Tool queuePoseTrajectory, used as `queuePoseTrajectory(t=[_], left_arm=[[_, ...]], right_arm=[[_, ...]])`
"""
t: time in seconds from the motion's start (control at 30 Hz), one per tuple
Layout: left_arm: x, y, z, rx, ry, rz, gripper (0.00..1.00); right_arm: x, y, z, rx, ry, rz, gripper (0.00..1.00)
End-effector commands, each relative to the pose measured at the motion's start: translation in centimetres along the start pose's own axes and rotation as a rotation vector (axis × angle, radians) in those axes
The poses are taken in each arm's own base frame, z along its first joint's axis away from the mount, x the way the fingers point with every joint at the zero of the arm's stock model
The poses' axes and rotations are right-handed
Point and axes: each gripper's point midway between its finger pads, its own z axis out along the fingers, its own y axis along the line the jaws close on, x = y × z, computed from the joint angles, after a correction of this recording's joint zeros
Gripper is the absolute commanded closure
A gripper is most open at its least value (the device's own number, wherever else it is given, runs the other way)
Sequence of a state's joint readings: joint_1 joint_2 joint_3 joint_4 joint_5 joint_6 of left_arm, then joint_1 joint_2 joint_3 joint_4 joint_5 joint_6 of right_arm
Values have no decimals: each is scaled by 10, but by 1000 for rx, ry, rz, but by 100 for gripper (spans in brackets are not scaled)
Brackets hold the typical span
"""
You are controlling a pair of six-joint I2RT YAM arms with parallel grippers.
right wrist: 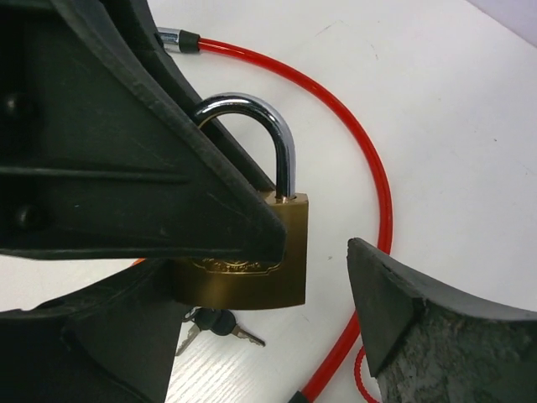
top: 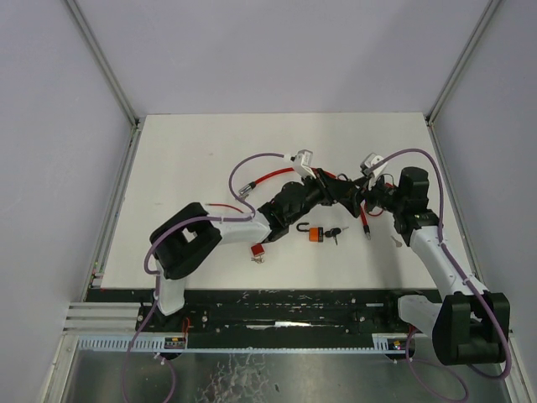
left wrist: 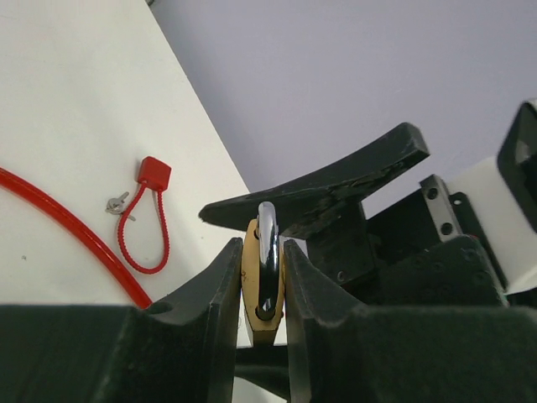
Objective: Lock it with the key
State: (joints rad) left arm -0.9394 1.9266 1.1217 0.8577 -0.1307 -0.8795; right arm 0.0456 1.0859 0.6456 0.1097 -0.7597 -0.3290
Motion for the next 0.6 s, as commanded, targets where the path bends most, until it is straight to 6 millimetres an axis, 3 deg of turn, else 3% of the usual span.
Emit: queuePoseTrajectory(t=[0.0,0.1,0.3,0.4,0.47,0.57], left_arm=[[-30,-55,0,121,-76,-36,100],[-29,-54,1,115,-74,-32,100],[-25,-51,4,101,-65,-31,100],[-25,-51,4,101,-64,-27,100],[-26,-51,5,102,-65,-24,99],[-26,-52,3,105,-65,-22,75]], right_arm=[[-18,-7,1,33,-34,-52,24],[-22,-7,-2,44,-45,-62,32],[-30,-2,-3,30,-82,-63,36],[-33,-1,-4,26,-90,-64,51],[-35,-1,-5,27,-91,-66,69],[-35,-3,-6,38,-82,-64,85]])
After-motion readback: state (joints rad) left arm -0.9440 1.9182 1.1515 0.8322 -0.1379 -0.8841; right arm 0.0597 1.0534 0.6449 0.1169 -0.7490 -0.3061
